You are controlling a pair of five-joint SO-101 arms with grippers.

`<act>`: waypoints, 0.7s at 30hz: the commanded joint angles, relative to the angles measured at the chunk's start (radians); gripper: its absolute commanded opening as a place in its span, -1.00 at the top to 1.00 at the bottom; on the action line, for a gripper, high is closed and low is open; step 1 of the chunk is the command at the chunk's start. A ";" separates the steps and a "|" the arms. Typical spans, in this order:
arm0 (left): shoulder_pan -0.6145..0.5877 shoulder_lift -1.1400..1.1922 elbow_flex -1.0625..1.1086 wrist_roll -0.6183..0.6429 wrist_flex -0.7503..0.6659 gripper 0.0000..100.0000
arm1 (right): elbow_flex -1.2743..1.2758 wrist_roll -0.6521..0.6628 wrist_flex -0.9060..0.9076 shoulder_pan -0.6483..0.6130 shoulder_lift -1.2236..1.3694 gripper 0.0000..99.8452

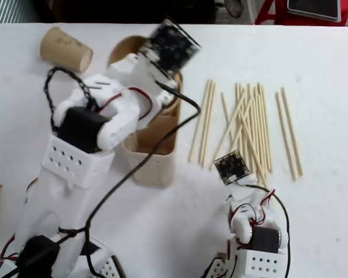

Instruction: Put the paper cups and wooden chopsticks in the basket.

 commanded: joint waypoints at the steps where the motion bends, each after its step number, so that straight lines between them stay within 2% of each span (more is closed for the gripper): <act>1: 0.050 -0.021 -0.035 -0.023 -0.026 0.84 | 0.008 0.009 -0.008 -0.004 -0.005 0.94; 5: 0.047 -0.021 -0.005 -0.032 -0.025 0.84 | 0.008 0.009 -0.008 -0.004 -0.005 0.94; 10: 0.031 -0.021 -0.009 -0.133 0.014 0.84 | 0.008 0.009 -0.008 -0.004 -0.005 0.94; 21: -0.007 -0.021 -0.003 -0.247 0.069 0.84 | 0.008 0.009 -0.010 -0.005 -0.005 0.94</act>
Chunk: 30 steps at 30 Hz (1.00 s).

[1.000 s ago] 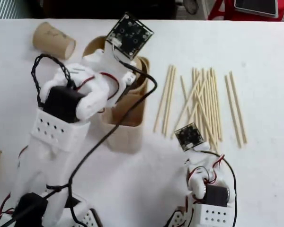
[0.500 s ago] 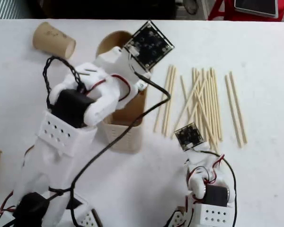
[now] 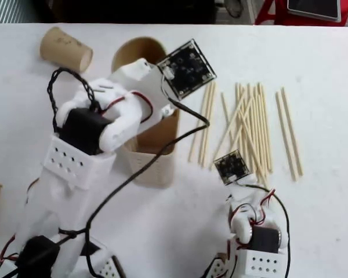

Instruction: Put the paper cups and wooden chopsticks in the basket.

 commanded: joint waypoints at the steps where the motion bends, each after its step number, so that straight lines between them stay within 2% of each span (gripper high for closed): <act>1: -0.015 -0.019 -0.005 -0.028 0.008 0.84 | 0.008 0.009 -0.010 -0.005 -0.005 0.94; 9: -0.015 -0.019 0.011 -0.028 0.012 0.76 | 0.008 0.009 -0.010 -0.004 -0.005 0.94; 25: -0.016 -0.021 0.021 -0.018 -0.011 0.76 | 0.008 0.009 -0.012 -0.004 -0.005 0.94; 30: -0.085 -0.025 0.201 -0.018 -0.117 0.76 | 0.008 0.009 -0.010 -0.002 -0.005 0.94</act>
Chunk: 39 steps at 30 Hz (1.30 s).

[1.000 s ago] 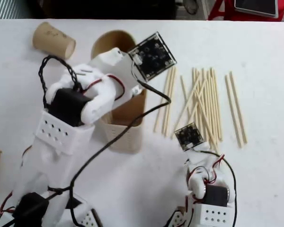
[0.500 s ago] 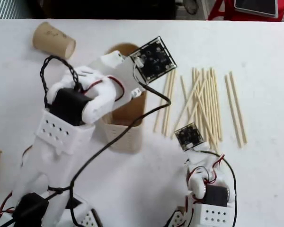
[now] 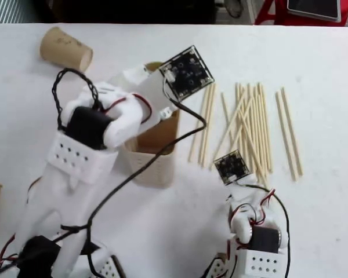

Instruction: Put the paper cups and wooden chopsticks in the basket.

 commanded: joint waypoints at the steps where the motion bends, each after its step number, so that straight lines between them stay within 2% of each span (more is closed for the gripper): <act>1: -0.059 -0.024 0.124 0.000 -0.115 0.76 | 0.008 0.009 -0.010 -0.002 -0.005 0.94; 6: -0.085 -0.030 0.338 0.000 -0.281 0.76 | 0.008 0.009 -0.010 -0.002 -0.005 0.94; 15: -0.084 -0.030 0.344 0.000 -0.301 0.76 | 0.008 0.009 -0.012 -0.002 -0.005 0.94; 20: -0.111 -0.120 0.152 0.003 -0.227 0.76 | 0.008 0.009 -0.012 -0.002 -0.005 0.94; 24: -0.170 -0.254 -0.051 0.083 -0.077 0.76 | 0.008 0.009 -0.012 -0.002 -0.005 0.94; 27: -0.278 -0.369 -0.126 0.091 0.069 0.76 | 0.008 0.009 -0.012 -0.002 -0.005 0.94; 30: -0.484 -0.472 -0.089 0.031 0.184 0.76 | 0.008 0.009 -0.012 -0.002 -0.005 0.94; 32: -0.648 -0.529 0.009 -0.041 0.210 0.76 | 0.008 0.009 -0.010 -0.002 -0.005 0.94; 35: -0.854 -0.591 0.221 -0.183 0.149 0.76 | 0.008 0.009 -0.008 -0.002 -0.005 0.94; 39: -0.993 -0.651 0.511 -0.305 -0.121 0.76 | 0.008 0.009 -0.007 -0.002 -0.005 0.94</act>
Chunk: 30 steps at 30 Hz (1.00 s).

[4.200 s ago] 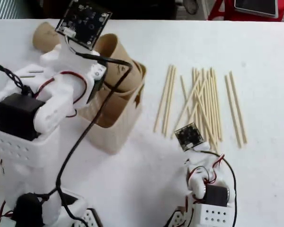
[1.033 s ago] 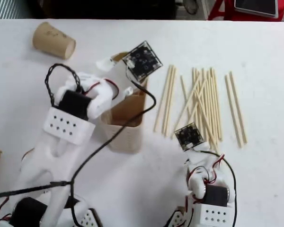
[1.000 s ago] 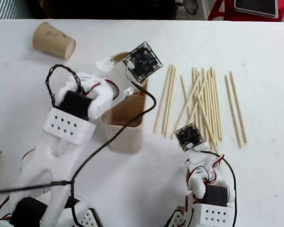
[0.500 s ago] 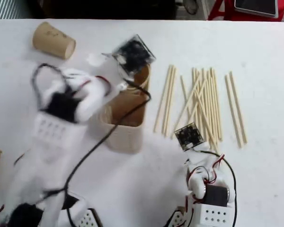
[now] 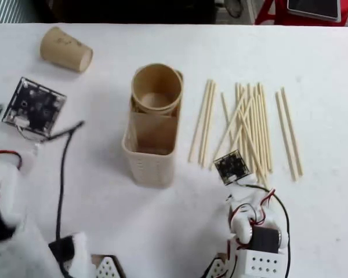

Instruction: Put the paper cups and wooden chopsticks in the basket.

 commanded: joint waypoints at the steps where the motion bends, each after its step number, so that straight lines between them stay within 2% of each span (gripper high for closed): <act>1: -0.094 -0.059 0.252 -0.074 -0.273 0.76 | 0.008 0.009 -0.007 -0.002 -0.005 0.94; 3: -0.093 -0.085 0.358 -0.060 -0.384 0.76 | 0.008 0.009 -0.007 -0.002 -0.005 0.94; 4: -0.093 -0.111 0.382 -0.035 -0.391 0.76 | 0.008 0.009 -0.007 -0.002 -0.005 0.94; 7: -0.090 -0.228 0.397 0.164 -0.218 0.76 | 0.008 0.009 -0.007 -0.002 -0.005 0.94; 9: -0.050 -0.331 0.420 0.235 -0.094 0.76 | 0.008 0.009 -0.007 -0.002 -0.005 0.94; 11: 0.010 -0.435 0.496 0.215 -0.066 0.76 | 0.008 0.009 -0.007 -0.002 -0.005 0.95; 16: 0.137 -0.691 0.864 0.198 -0.150 0.76 | 0.008 0.009 -0.007 -0.001 -0.005 0.95; 21: 0.163 -0.889 1.149 0.198 -0.295 0.75 | 0.008 0.009 -0.007 -0.001 -0.005 0.94; 24: 0.160 -0.846 1.214 0.198 -0.373 0.75 | 0.008 0.009 -0.007 -0.002 -0.005 0.94; 27: 0.151 -0.845 1.226 0.198 -0.385 0.76 | 0.008 0.009 -0.007 -0.008 -0.005 0.94; 30: 0.048 -0.839 1.123 0.199 -0.339 0.76 | 0.008 0.009 -0.007 -0.008 -0.005 0.94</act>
